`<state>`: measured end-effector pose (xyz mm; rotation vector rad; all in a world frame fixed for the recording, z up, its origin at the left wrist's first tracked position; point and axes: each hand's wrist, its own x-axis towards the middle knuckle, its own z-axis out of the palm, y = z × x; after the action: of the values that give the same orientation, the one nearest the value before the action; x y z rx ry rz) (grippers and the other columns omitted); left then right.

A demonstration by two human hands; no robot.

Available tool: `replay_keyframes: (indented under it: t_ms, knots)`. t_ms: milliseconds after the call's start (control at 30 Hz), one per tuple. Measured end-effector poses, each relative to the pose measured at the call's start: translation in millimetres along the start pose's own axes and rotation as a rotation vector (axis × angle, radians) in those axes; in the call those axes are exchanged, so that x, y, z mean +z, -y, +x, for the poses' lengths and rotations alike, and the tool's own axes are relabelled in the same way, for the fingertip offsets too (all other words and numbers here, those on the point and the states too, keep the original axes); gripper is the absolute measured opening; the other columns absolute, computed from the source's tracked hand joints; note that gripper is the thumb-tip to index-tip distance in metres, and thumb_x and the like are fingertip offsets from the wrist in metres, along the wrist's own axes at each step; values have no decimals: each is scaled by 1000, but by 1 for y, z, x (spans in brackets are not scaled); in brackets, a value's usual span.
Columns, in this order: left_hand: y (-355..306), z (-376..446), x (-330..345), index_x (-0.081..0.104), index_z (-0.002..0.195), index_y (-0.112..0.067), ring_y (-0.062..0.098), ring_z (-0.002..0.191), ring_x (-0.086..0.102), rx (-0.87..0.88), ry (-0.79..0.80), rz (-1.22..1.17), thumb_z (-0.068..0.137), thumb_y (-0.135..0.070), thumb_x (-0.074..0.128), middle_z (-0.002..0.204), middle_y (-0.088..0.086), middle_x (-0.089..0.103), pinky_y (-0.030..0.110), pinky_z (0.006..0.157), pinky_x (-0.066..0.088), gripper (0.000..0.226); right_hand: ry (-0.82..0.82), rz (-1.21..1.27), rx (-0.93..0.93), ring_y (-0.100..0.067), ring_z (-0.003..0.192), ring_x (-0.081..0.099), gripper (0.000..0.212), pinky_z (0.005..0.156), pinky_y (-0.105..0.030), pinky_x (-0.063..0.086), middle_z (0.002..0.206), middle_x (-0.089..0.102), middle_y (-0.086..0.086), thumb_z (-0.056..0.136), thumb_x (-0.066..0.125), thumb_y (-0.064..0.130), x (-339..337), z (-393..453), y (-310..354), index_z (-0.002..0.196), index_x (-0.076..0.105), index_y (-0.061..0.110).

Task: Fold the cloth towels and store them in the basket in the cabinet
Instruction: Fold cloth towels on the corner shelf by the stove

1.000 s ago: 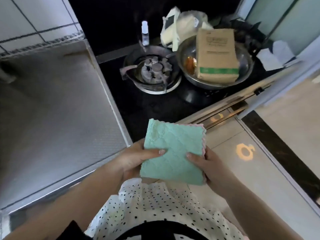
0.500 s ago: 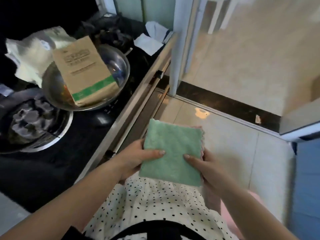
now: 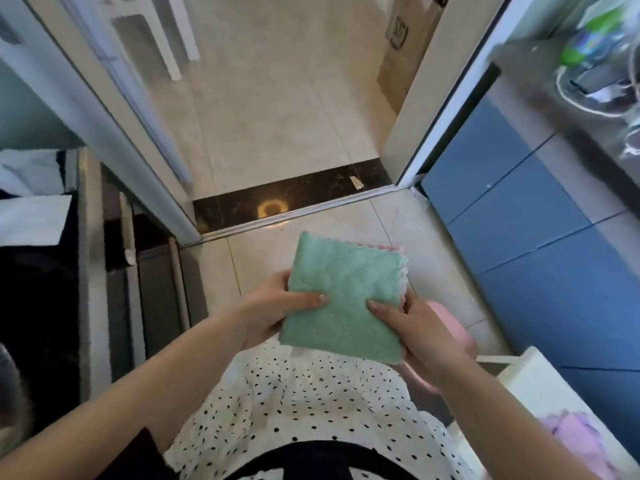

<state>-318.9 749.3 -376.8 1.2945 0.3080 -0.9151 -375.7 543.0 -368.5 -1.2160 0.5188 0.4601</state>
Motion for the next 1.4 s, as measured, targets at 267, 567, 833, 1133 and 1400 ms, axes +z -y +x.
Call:
replay_keyframes:
  t_ms: [267,567,833,1133,1400]
  knots:
    - [-63,92,40,61,101,-16,17,86,71,-111,147,241,77,-4,71,96,1,74,27,66,57,29,-202,217,-17,-27,98,68,44,77,-36,58,107,71,-10,73,69,14,-45,38,25,114,58,3]
    - [-160,228,123,63,109,-12,27,95,69,-195,284,433,56,-19,79,99,7,74,48,89,53,56,-430,382,-56,-23,92,70,35,66,-31,58,102,73,-6,79,69,9,-129,110,104,113,59,6]
    - [-246,336,224,63,102,-14,22,87,71,-223,468,588,73,-11,73,91,3,75,37,75,58,31,-611,513,-164,-21,90,71,35,64,-31,58,100,74,-2,81,68,8,-206,144,192,114,57,11]
    - [-317,443,313,63,106,-15,18,85,72,-271,734,765,66,-16,75,94,1,75,33,69,56,42,-811,711,-260,-24,91,71,34,65,-36,59,101,73,-5,82,67,8,-259,192,254,115,56,8]
    - [-350,504,399,61,108,-12,21,87,72,-370,995,912,70,-11,72,96,6,74,32,66,59,40,-1000,945,-421,-28,92,70,37,62,-36,58,106,71,-12,82,64,2,-284,205,296,117,53,4]
